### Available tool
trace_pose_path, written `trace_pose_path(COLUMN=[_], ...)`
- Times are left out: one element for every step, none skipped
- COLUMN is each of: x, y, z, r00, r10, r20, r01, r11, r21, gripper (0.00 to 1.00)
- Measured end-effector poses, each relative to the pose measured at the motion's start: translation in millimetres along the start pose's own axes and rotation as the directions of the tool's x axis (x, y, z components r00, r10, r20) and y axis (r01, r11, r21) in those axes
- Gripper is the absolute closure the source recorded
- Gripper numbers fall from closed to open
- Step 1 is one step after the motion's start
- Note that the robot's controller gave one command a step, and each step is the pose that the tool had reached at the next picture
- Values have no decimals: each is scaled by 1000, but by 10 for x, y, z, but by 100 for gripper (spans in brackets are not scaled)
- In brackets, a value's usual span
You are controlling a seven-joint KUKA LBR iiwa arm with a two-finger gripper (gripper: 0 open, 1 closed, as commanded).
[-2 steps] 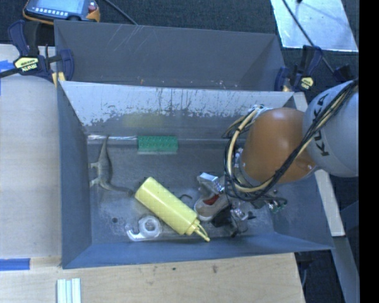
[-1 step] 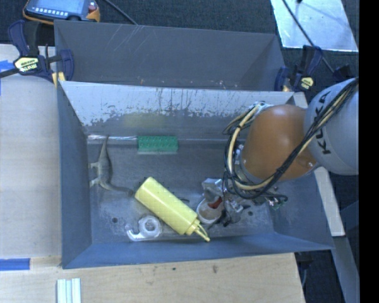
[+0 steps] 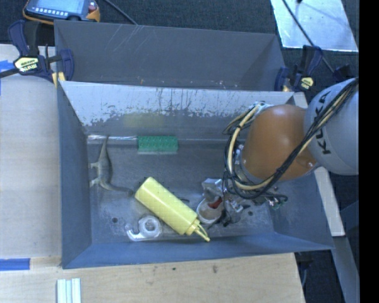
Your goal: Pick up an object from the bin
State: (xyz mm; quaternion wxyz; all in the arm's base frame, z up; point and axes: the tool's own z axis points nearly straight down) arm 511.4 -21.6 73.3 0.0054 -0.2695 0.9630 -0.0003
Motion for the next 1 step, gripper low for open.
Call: trace_pose_path(x=[-6], y=[-65], z=[-489], r00=[1000], r10=[-1], r20=[-13], r01=[1], r11=[1000], r21=[-7], gripper=[100])
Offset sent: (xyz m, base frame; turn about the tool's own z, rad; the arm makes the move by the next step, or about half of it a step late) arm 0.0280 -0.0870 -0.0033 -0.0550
